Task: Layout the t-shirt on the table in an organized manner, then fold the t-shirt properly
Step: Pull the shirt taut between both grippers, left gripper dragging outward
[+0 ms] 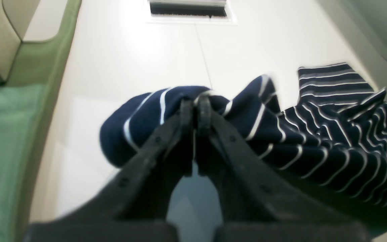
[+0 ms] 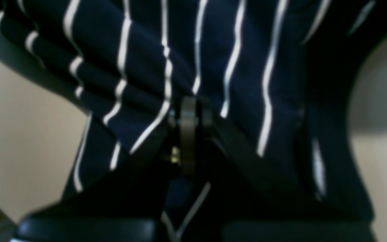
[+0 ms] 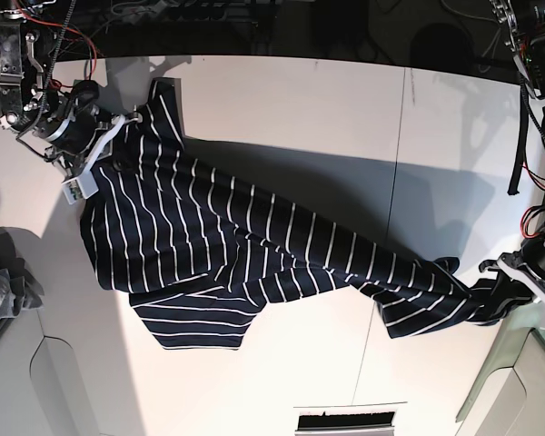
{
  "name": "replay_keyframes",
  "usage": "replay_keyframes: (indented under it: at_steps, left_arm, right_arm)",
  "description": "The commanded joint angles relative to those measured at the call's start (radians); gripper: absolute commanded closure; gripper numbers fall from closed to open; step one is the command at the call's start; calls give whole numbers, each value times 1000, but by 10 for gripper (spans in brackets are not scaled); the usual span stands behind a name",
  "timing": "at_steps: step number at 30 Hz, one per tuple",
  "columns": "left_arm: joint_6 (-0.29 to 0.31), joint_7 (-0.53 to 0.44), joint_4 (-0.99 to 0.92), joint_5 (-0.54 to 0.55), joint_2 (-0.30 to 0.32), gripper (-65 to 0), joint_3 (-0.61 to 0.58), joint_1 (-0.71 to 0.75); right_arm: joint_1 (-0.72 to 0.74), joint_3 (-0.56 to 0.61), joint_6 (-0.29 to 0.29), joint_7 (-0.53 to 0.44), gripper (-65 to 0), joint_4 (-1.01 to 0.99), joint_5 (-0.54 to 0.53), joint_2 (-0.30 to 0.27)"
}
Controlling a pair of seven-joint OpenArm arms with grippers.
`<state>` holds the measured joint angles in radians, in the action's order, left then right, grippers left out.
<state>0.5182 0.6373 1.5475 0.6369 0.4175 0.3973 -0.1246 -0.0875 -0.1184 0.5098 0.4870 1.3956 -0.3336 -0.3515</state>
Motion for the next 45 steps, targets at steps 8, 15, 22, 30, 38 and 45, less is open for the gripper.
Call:
replay_keyframes:
  at_steps: [8,15,22,30,38,45]
  left_arm:
    - [-160,-246,-431,-237,-66,0,-276,-263]
    - [-199,-217,-716,-294,-101,-352,-344,-451]
    - [-72,-117,-592,-154,-10,-354,-290,-434]
    - [-105,-167,-563,-194,18,-354,-118,-249]
    - [-193,-291,-735,-246,17,-354,-114,-234]
    - [-117,-320,-827,-230,9,-354,-115,-278]
  right_arm:
    - [12,-16,-12,-1,0,11,-7,-16]
    - [12,-16,-12,3,0,11,-7,-16]
    - [9,-17,-17,3,-173,10,-7,-17]
    - [10,-17,-16,2,-176,10,-93,-16]
    - [7,-17,-16,41,-176,10,-93,-16]
    - [7,-17,-16,41,-176,10,-96,-16]
